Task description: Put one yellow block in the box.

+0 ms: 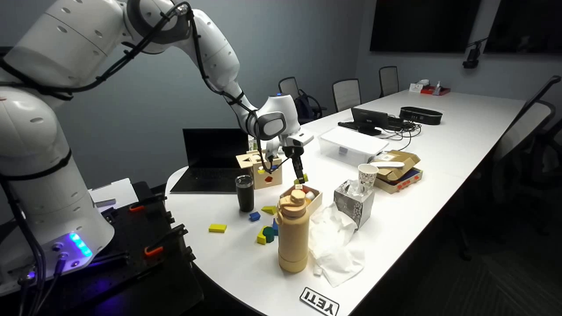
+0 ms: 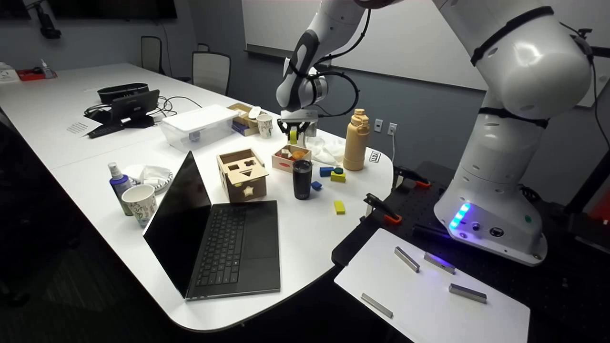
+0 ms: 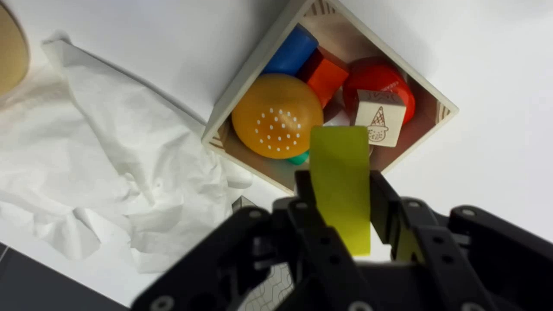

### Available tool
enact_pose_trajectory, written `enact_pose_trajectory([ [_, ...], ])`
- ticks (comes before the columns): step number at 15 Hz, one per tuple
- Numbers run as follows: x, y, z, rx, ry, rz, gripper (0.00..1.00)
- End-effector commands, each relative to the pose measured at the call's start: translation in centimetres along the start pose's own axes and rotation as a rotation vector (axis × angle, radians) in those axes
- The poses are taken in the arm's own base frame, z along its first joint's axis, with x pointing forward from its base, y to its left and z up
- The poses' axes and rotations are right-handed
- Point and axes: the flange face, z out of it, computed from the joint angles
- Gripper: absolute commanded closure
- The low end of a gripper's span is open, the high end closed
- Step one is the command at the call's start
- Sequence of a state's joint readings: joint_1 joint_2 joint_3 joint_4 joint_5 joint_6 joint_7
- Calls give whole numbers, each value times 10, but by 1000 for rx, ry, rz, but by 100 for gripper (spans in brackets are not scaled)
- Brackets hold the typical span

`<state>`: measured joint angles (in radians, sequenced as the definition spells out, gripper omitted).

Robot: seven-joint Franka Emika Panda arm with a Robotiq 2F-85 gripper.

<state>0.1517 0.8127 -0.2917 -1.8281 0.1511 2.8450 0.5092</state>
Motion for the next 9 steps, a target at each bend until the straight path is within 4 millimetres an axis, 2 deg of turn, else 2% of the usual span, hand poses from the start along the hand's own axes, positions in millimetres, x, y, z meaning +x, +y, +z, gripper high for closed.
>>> enact_pose_trajectory([
  [1, 11, -5, 3, -24, -10, -21, 39],
  [6, 16, -12, -3, -11, -3, -25, 5],
  [7, 18, -14, -7, -5, 1, -26, 1],
  [9, 19, -18, -23, 19, 9, -29, 0],
])
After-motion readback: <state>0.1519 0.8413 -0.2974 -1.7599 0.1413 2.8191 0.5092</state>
